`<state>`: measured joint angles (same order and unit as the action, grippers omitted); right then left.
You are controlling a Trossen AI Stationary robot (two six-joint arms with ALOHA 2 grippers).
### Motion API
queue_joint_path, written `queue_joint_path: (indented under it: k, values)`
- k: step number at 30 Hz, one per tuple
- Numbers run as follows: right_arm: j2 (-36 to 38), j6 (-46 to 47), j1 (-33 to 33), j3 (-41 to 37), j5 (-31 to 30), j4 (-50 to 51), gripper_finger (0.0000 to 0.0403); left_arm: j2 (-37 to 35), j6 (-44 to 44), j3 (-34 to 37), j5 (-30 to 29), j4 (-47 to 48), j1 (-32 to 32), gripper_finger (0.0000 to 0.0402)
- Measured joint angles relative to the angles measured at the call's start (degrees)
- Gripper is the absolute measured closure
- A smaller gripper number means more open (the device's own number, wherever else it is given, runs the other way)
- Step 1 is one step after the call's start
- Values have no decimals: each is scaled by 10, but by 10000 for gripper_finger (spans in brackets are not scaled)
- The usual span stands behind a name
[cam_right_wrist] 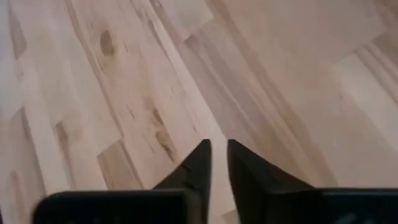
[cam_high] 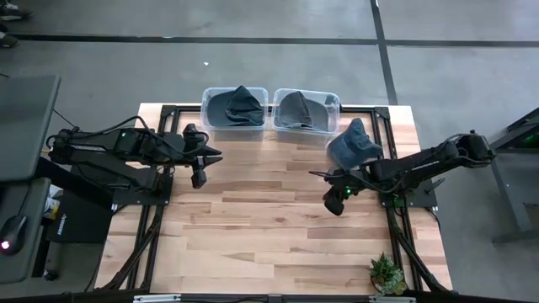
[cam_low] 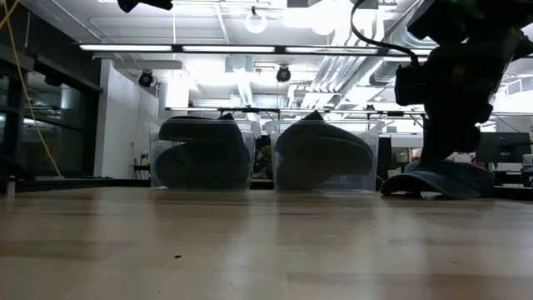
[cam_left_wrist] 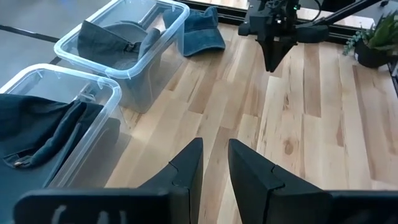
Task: Pick and place caps into container
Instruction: Put the blue cap into the left transparent container
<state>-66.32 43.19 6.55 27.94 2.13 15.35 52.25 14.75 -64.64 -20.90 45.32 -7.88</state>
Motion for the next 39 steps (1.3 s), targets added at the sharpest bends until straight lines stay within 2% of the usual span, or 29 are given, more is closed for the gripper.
queue_joint_path:
  k: [8, 13, 20, 35, 39]
  values:
    - [0, 19, 0, 0, 25, -11, 234, 0, -1, 0, 9, 4, 0, 328]
    - [0, 76, 0, 0, 74, -96, 191, 0, -1, 0, 16, 13, 0, 328]
    - [0, 65, -6, 1, 38, -146, 189, 0, 0, 0, 25, 13, 0, 328]
    - [0, 80, -5, 1, 15, -55, 201, 0, -9, 0, 25, 13, 0, 328]
    - [0, 68, -5, 28, 7, 9, 211, 0, -9, 0, 25, 13, 0, 328]
